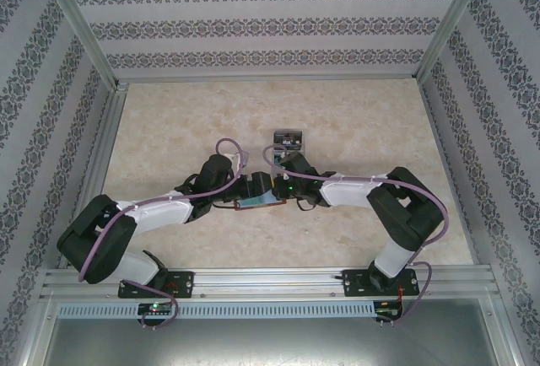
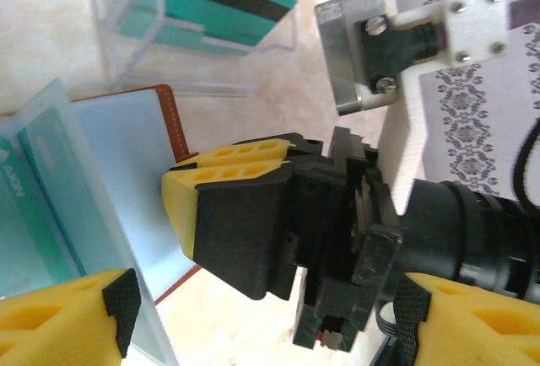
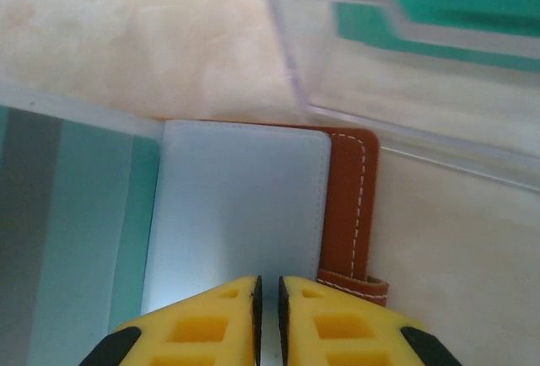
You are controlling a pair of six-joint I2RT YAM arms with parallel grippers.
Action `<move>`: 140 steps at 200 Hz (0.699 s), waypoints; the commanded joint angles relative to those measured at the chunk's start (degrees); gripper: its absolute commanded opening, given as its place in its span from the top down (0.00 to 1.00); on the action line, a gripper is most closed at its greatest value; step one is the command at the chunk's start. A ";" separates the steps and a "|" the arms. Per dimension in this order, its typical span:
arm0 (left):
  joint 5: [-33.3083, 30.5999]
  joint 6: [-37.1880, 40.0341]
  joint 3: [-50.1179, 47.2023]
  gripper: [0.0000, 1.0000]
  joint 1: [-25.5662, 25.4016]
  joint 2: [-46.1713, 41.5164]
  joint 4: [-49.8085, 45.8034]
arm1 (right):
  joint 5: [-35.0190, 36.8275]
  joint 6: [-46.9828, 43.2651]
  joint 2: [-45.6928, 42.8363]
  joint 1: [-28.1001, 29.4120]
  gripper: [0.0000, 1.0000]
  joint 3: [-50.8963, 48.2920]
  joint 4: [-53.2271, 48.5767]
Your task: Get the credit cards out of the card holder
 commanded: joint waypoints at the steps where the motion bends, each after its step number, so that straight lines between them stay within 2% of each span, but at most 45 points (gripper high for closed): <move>1: 1.07 0.53 1.57 0.19 -1.01 1.19 2.42 | 1.72 2.21 -4.38 -2.25 0.81 -3.83 1.35; 34: 0.36 0.59 1.44 0.18 -1.29 2.19 3.55 | 0.93 1.72 -8.65 -3.87 0.80 -5.69 2.80; 78: 1.18 -0.39 4.00 0.19 -2.42 8.06 5.95 | 0.23 1.75 -7.36 -3.84 0.79 -5.29 2.74; 108: -1.96 0.96 3.15 0.18 -2.40 5.17 1.04 | 1.29 0.59 -7.47 -3.67 0.78 -5.00 1.41; 126: -6.12 1.58 2.20 0.16 -2.39 1.13 -3.63 | 3.89 -0.09 -8.01 -3.54 0.72 -4.32 -1.06; 140: -8.62 1.98 1.54 0.16 -2.31 -1.25 -7.80 | 4.19 -0.09 -7.60 -3.58 0.72 -4.11 -2.01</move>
